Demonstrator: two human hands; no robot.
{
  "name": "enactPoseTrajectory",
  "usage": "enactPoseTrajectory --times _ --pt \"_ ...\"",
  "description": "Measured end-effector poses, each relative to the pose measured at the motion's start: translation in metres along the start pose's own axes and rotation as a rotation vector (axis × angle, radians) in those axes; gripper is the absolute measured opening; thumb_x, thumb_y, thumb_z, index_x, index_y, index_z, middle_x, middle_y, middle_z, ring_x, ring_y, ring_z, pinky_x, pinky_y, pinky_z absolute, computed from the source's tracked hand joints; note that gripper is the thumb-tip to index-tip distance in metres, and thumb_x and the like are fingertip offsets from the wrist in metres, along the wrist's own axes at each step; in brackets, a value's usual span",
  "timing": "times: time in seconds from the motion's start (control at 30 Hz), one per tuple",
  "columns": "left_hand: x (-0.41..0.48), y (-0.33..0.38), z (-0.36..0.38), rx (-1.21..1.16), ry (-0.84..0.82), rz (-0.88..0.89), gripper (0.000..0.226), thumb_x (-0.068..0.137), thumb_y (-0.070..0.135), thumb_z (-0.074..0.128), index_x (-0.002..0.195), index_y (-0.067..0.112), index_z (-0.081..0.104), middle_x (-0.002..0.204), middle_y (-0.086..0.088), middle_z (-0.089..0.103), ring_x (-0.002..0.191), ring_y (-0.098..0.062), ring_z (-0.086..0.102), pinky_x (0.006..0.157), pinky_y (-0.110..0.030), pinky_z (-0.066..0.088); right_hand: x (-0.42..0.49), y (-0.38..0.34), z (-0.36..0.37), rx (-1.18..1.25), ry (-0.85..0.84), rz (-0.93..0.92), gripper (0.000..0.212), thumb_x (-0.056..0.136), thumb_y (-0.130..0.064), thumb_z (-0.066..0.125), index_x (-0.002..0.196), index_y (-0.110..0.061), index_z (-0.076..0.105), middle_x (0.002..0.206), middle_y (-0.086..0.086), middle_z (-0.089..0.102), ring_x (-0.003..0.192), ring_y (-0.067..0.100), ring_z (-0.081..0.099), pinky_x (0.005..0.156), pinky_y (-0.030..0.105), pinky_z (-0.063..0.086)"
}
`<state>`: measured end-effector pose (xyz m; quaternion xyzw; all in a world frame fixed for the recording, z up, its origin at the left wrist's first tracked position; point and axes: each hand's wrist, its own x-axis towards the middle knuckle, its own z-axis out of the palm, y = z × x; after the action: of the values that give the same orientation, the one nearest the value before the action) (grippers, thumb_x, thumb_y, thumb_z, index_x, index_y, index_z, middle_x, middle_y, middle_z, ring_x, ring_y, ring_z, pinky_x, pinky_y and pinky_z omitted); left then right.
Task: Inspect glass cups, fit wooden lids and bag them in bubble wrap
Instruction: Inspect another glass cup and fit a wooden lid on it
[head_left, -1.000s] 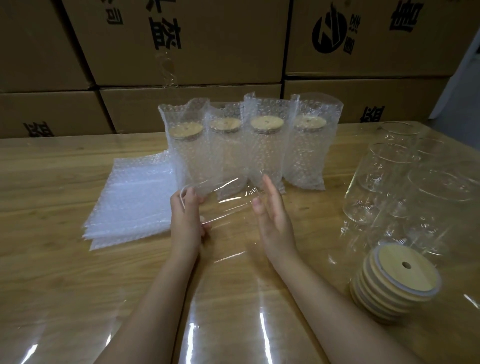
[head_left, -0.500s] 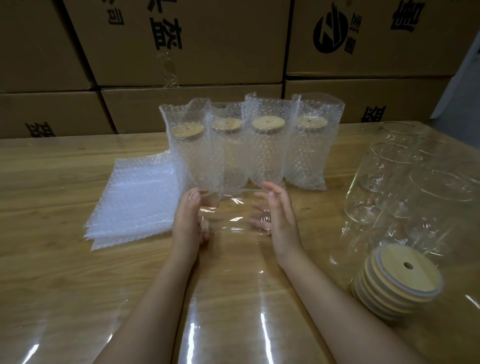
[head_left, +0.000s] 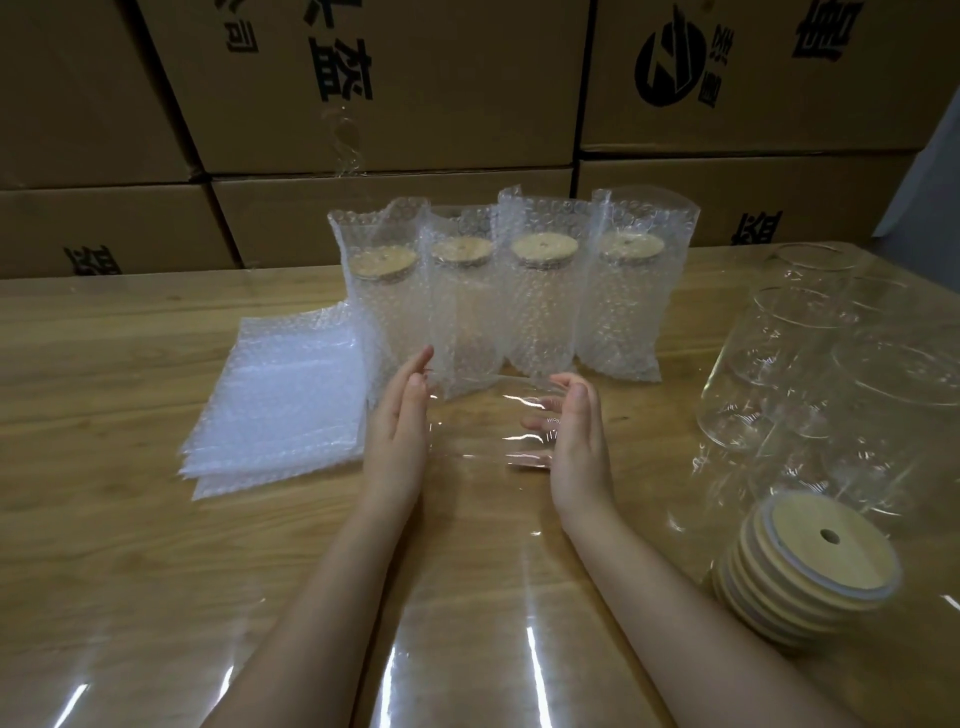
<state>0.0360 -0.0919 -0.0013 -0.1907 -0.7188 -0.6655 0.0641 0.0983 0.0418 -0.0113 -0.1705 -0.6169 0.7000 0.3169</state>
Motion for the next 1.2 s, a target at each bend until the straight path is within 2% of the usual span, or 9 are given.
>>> enactPoseTrajectory --times 0.13,0.3,0.4,0.47,0.63,0.77,0.9,1.0,1.2 --pt "-0.009 0.001 0.009 0.112 0.097 0.189 0.040 0.100 0.037 0.031 0.139 0.029 0.039 0.142 0.011 0.046 0.132 -0.002 0.042 0.110 -0.021 0.034 0.001 -0.002 0.000 0.034 0.096 0.033 0.030 0.105 -0.030 0.023 0.097 -0.035 0.052 0.097 0.001 0.056 0.087 0.022 0.056 0.078 0.062 0.053" --pt "-0.012 -0.005 0.013 0.210 -0.018 0.222 0.047 0.097 0.036 0.037 0.143 0.032 0.024 0.149 0.004 0.041 0.134 0.005 0.036 0.111 -0.016 0.029 0.009 0.000 -0.003 0.124 0.216 0.114 0.027 0.104 -0.031 0.027 0.095 -0.035 0.052 0.092 -0.001 0.055 0.082 0.022 0.057 0.084 0.067 0.048" --pt "-0.010 -0.010 0.012 0.179 -0.004 0.161 0.050 0.095 0.039 0.040 0.143 0.029 0.031 0.141 0.014 0.044 0.122 0.024 0.035 0.102 -0.002 0.028 0.008 0.000 -0.003 0.087 0.216 0.083 0.027 0.104 -0.032 0.028 0.096 -0.037 0.053 0.092 -0.003 0.055 0.080 0.018 0.057 0.085 0.066 0.047" --pt "-0.008 -0.013 0.011 0.044 -0.020 0.047 0.044 0.094 0.042 0.043 0.135 0.030 0.046 0.138 0.012 0.051 0.119 0.011 0.049 0.103 -0.017 0.038 0.007 0.000 -0.002 0.078 0.197 0.080 0.029 0.105 -0.031 0.027 0.095 -0.037 0.053 0.091 -0.005 0.054 0.079 0.016 0.056 0.084 0.066 0.047" --pt "0.003 -0.007 0.007 -0.353 -0.060 -0.244 0.024 0.095 0.034 0.050 0.119 0.030 0.050 0.117 0.000 0.067 0.084 -0.027 0.073 0.068 -0.037 0.058 0.006 -0.004 0.000 0.074 0.118 0.095 0.031 0.105 -0.032 0.025 0.097 -0.033 0.054 0.094 -0.002 0.055 0.080 0.017 0.058 0.075 0.067 0.051" --pt "0.007 -0.005 0.003 -0.466 0.027 -0.331 0.047 0.086 0.044 0.051 0.127 0.021 0.051 0.098 0.007 0.072 0.075 -0.014 0.072 0.062 -0.027 0.058 -0.002 -0.002 0.000 0.015 0.015 -0.008 0.023 0.104 -0.032 0.033 0.099 -0.035 0.055 0.099 -0.001 0.056 0.089 0.018 0.059 0.063 0.046 0.059" --pt "0.003 -0.004 0.006 -0.244 0.131 -0.211 0.042 0.105 0.033 0.029 0.135 0.017 0.051 0.129 0.004 0.061 0.110 -0.009 0.062 0.082 -0.020 0.053 -0.006 -0.001 0.000 -0.013 -0.007 -0.109 0.016 0.092 -0.042 0.042 0.101 -0.034 0.052 0.097 -0.002 0.056 0.080 0.006 0.056 0.062 0.029 0.054" --pt "-0.004 -0.008 0.005 -0.075 0.126 -0.028 0.041 0.106 0.024 0.030 0.138 0.009 0.050 0.137 -0.004 0.056 0.122 -0.007 0.053 0.102 -0.023 0.044 -0.007 0.001 0.000 -0.062 0.024 -0.139 0.020 0.089 -0.043 0.039 0.103 -0.034 0.050 0.103 -0.001 0.055 0.085 0.004 0.055 0.072 0.038 0.055" --pt "-0.011 -0.006 0.011 0.285 0.060 0.438 0.036 0.093 0.001 0.046 0.127 0.000 0.057 0.144 -0.012 0.046 0.133 -0.009 0.041 0.108 -0.014 0.030 0.006 0.004 -0.004 -0.005 0.179 0.023 0.016 0.100 -0.041 0.036 0.098 -0.035 0.051 0.093 -0.008 0.057 0.091 0.020 0.058 0.089 0.057 0.049"
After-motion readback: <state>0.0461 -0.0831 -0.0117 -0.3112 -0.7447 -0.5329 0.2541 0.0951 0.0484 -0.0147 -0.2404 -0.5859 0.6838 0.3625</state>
